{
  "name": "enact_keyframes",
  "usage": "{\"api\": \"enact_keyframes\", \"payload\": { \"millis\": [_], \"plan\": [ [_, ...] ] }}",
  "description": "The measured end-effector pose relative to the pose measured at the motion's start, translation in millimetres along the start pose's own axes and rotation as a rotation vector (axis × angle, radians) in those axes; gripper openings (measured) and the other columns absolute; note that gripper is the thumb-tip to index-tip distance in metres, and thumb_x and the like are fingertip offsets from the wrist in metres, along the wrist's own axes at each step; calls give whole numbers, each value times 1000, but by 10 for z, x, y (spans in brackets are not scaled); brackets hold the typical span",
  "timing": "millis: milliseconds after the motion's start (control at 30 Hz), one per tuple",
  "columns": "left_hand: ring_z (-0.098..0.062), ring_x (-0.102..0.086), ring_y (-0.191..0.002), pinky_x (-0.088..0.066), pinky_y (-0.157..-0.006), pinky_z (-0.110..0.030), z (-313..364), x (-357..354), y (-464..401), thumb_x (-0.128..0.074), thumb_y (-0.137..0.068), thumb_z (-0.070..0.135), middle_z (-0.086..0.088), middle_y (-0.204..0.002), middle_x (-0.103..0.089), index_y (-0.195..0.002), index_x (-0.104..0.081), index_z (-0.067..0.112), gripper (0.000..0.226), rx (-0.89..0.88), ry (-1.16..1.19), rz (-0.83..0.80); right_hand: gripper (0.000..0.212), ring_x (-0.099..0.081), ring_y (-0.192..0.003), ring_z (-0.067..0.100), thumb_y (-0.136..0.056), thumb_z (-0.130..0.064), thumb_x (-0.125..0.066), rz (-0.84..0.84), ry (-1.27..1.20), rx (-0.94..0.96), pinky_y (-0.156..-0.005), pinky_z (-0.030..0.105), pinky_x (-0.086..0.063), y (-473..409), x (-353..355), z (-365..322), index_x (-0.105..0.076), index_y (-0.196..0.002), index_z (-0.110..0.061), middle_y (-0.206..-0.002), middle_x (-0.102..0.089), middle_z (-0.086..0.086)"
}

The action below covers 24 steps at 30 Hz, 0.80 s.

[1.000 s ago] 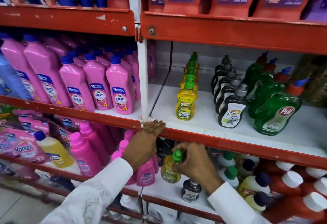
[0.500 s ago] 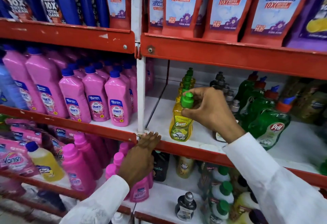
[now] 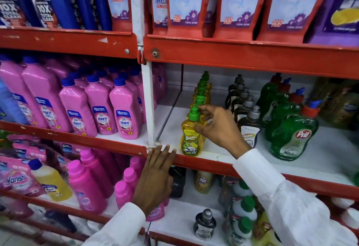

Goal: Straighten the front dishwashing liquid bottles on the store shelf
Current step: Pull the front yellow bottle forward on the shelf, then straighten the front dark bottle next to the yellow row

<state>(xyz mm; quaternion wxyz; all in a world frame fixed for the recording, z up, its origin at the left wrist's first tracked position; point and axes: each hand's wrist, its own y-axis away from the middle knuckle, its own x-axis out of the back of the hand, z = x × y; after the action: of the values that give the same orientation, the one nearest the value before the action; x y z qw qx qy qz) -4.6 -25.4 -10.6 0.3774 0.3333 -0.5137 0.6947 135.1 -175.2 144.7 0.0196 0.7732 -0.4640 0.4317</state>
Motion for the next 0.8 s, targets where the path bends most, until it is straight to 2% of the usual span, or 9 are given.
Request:
{"api": "enact_keyframes", "payload": {
  "millis": [100, 200, 267, 367, 433, 500, 567, 700, 800],
  "plan": [
    [-32, -32, -141, -18, -119, -54, 198, -45, 19, -44, -75, 25, -7, -152, -40, -145, -33, 22, 71, -44, -75, -2, 48, -63, -81, 10, -75, -14, -81, 177, -48, 65, -79, 20, -55, 403, 64, 148, -69, -120, -21, -103, -73, -9],
    [-29, -32, -142, -23, -118, -54, 360, -110, -17, -47, -78, 24, -8, -152, -41, -145, -33, 20, 69, -123, -59, 5, 31, -66, -71, 9, -75, -5, -81, 300, -94, 55, -69, 11, -52, 986, 24, 423, -75, -102, -21, -87, -72, -14],
    [-29, -33, -142, -25, -118, -53, 445, -182, -66, -49, -80, 23, -10, -152, -41, -145, -35, 18, 66, -162, -47, 1, 31, -70, -71, 8, -75, -1, -80, 219, -117, -87, -69, 13, -56, 1288, -133, 689, -75, -96, -24, -84, -74, -14],
    [-32, -39, -137, -27, -117, -55, 554, -287, -114, -51, -81, 23, -13, -148, -45, -143, -39, 16, 63, -172, -48, -13, 25, -70, -74, 9, -78, -8, -75, -27, -35, -235, -74, 27, -60, 1551, -541, 1101, -76, -101, -20, -89, -78, -4],
    [-32, -40, -137, -25, -117, -56, 601, -325, -110, -53, -83, 22, -14, -146, -46, -143, -39, 15, 62, -146, -29, -8, 32, -67, -86, 13, -79, -16, -71, -180, 3, -286, -78, 24, -55, 1641, -832, 1257, -72, -111, -17, -105, -76, 3],
    [-33, -39, -137, -22, -119, -56, 608, -339, -101, -52, -84, 21, -14, -146, -46, -144, -38, 15, 61, -129, -6, -5, 42, -67, -102, 19, -77, -16, -67, -255, 4, -328, -87, 22, -50, 1681, -1077, 1346, -70, -118, -15, -119, -73, 6],
    [-33, -37, -138, -21, -119, -56, 609, -340, -100, -49, -86, 21, -14, -146, -45, -145, -37, 15, 61, -121, 0, -17, 43, -67, -111, 23, -76, -21, -65, -299, 77, -352, -94, 28, -52, 1695, -1260, 1412, -70, -119, -18, -121, -73, 6],
    [-31, -34, -140, -15, -122, -52, 636, -315, -100, -46, -86, 22, -12, -147, -44, -145, -36, 17, 60, -86, 24, -38, 29, -73, -92, 25, -69, -29, -63, -367, 157, -373, -79, 31, -59, 1653, -1442, 1614, -75, -94, -21, -97, -78, 4],
    [-29, -34, -140, -14, -123, -50, 662, -299, -111, -49, -84, 18, -11, -145, -46, -144, -37, 19, 61, -64, 51, -29, 23, -74, -81, 19, -64, -26, -69, -362, 113, -358, -75, 25, -58, 1603, -1271, 1527, -77, -84, -18, -87, -80, 2]
  ]
}}
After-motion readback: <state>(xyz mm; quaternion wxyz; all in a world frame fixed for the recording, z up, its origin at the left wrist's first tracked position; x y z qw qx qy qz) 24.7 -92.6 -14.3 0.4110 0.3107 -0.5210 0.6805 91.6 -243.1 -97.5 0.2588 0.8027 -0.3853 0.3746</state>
